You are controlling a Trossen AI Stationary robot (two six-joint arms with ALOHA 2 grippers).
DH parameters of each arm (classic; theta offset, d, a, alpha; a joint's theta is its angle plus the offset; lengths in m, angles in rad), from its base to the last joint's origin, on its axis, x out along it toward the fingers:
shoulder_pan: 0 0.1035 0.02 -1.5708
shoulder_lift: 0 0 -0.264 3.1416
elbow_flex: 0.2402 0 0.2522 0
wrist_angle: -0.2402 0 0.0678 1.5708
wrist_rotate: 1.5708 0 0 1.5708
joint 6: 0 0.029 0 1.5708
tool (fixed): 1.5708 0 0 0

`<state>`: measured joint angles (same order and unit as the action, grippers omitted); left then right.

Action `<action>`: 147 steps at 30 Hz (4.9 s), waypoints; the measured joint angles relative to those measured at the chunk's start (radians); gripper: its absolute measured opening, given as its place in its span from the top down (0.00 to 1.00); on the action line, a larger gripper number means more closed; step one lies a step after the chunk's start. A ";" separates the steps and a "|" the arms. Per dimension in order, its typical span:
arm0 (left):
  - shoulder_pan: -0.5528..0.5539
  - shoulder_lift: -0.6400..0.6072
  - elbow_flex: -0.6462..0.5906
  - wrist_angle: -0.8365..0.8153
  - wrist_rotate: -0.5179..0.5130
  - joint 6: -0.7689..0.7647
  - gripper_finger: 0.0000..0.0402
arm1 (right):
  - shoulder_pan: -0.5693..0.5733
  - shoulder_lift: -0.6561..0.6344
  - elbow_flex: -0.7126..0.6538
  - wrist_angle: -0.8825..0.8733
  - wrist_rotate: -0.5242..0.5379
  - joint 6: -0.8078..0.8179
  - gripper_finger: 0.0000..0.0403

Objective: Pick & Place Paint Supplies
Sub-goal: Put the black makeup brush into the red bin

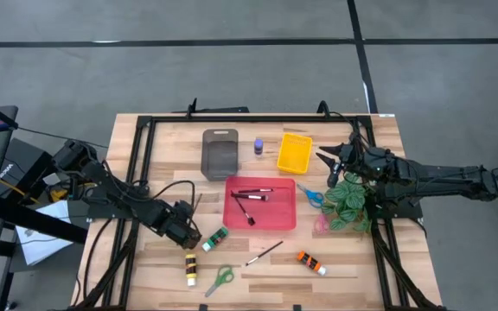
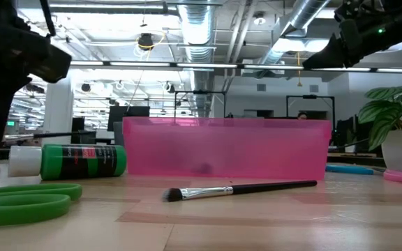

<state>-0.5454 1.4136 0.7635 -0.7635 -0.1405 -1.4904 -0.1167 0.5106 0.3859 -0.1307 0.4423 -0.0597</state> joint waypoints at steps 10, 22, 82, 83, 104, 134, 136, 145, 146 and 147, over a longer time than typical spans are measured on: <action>0.079 -0.001 0.001 0.114 -0.034 0.355 1.00 | -0.040 0.000 0.000 -0.027 0.000 0.007 0.76; 0.194 -0.112 0.002 0.115 -0.079 0.589 1.00 | -0.043 0.000 0.000 -0.037 0.000 0.007 0.76; 0.595 0.161 0.319 0.562 0.131 1.751 1.00 | -0.108 -0.093 0.000 0.055 0.002 0.060 0.76; 0.585 0.177 0.325 0.563 0.131 1.751 1.00 | -0.106 -0.102 0.000 0.052 0.002 0.061 0.76; 0.488 0.387 0.324 0.533 0.182 1.645 1.00 | -0.080 -0.159 0.000 0.034 0.000 0.068 0.76; 0.498 0.397 0.323 0.359 0.220 1.645 1.00 | -0.080 -0.158 0.000 0.031 0.000 0.060 0.76; 0.498 0.397 0.323 0.359 0.220 1.644 1.00 | -0.080 -0.158 0.000 0.031 0.000 0.060 0.76; 0.498 0.396 0.323 0.359 0.220 1.641 1.00 | -0.080 -0.158 0.000 0.030 0.000 0.060 0.76; 0.498 0.396 0.323 0.360 0.220 1.640 1.00 | -0.080 -0.158 0.000 0.030 0.000 0.060 0.76; 0.498 0.396 0.323 0.360 0.220 1.639 1.00 | -0.080 -0.158 0.000 0.030 0.000 0.060 0.76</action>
<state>-0.0471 1.8095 1.0870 -0.4034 0.0795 0.1490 -0.1967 0.3523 0.3859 -0.1009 0.4423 0.0006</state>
